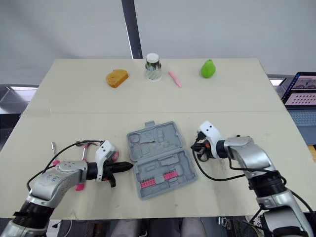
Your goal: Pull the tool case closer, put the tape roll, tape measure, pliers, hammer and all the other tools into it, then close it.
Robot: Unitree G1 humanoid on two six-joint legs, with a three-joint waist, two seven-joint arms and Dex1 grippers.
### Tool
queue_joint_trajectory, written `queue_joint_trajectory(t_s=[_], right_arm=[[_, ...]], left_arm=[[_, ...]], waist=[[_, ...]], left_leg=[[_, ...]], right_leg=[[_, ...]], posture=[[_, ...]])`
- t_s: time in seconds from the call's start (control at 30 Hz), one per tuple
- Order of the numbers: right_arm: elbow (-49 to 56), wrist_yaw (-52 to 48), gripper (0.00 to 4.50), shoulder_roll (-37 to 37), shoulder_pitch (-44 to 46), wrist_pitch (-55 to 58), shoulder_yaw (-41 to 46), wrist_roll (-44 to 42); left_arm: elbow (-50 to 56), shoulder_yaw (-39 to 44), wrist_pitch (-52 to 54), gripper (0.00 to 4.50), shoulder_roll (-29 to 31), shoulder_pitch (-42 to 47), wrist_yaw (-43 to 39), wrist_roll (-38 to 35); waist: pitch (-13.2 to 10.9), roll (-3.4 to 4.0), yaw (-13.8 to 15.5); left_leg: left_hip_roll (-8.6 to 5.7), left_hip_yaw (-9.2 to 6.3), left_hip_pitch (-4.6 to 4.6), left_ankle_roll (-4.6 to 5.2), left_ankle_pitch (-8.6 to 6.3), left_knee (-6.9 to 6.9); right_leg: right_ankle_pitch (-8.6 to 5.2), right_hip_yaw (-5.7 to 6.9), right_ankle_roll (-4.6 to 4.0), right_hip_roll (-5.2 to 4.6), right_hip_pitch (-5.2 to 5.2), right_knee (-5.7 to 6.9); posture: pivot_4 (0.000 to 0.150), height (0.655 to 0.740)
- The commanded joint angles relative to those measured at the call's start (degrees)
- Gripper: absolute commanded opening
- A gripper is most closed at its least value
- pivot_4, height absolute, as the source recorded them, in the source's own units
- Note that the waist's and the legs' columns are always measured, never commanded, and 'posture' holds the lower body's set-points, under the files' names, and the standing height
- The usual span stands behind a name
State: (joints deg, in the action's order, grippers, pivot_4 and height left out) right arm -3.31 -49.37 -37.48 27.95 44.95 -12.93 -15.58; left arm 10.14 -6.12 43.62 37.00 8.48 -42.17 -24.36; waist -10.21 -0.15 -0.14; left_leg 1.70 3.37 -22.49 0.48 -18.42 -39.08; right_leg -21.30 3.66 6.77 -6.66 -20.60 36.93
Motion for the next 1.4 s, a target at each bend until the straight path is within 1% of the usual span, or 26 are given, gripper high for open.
queue_joint_trajectory(t_s=[0.03,0.37,0.57,0.83,1.13,1.4], right_arm=[[-1.1,-0.6,0.01,1.4,1.5,-1.0,-0.2,0.6],[-4.4,-1.2,0.01,4.6,2.6,-3.0,-1.7,2.5],[-4.9,-1.9,0.01,5.4,3.1,-3.3,-2.2,2.9],[-4.5,-3.2,0.01,6.0,3.2,-3.2,-2.6,3.2],[-1.7,-4.4,0.01,5.0,1.4,-2.2,-2.9,3.3],[5.0,-4.8,0.01,2.7,-1.6,1.1,-2.0,2.0]], left_arm=[[-0.2,-0.9,-0.7,0.0,0.2,0.2,-1.5,0.8],[-2.4,-2.3,-2.8,0.0,-1.3,1.0,-1.8,2.9],[-5.0,-2.7,-4.9,0.0,-3.0,3.0,-1.8,4.8],[-5.9,-3.0,-5.9,0.0,-4.3,3.6,-2.0,6.2],[-4.1,-3.3,-5.1,0.0,-4.5,2.2,-2.5,6.5],[-1.6,-3.6,-3.7,0.0,-4.7,0.8,-2.6,6.3]], waist=[[0.0,0.0,0.0],[0.0,0.0,0.0],[0.0,0.0,0.0],[0.0,0.0,0.0],[0.0,0.0,0.0],[0.0,0.0,0.0]], left_leg=[[-0.01,0.01,0.0,0.0,0.0,-0.01],[0.0,0.02,0.0,0.0,0.0,-0.01],[-0.02,0.02,0.0,0.01,0.01,-0.02],[-0.01,0.03,0.01,0.01,0.01,-0.02],[-0.01,0.02,0.03,0.01,0.01,-0.02],[-0.01,0.03,0.02,0.01,0.01,-0.01]], right_leg=[[0.0,0.01,0.0,0.01,0.0,0.0],[0.0,0.0,0.0,0.0,-0.02,0.05],[0.0,0.02,0.0,0.01,-0.02,0.07],[0.0,0.03,0.0,0.02,-0.03,0.1],[0.0,0.02,0.0,0.01,-0.02,0.1],[0.0,0.02,0.0,-0.01,-0.02,0.08]], posture=[[0.15,0.695],[0.15,0.695],[0.15,0.695],[0.15,0.695],[0.15,0.695],[0.15,0.695]])
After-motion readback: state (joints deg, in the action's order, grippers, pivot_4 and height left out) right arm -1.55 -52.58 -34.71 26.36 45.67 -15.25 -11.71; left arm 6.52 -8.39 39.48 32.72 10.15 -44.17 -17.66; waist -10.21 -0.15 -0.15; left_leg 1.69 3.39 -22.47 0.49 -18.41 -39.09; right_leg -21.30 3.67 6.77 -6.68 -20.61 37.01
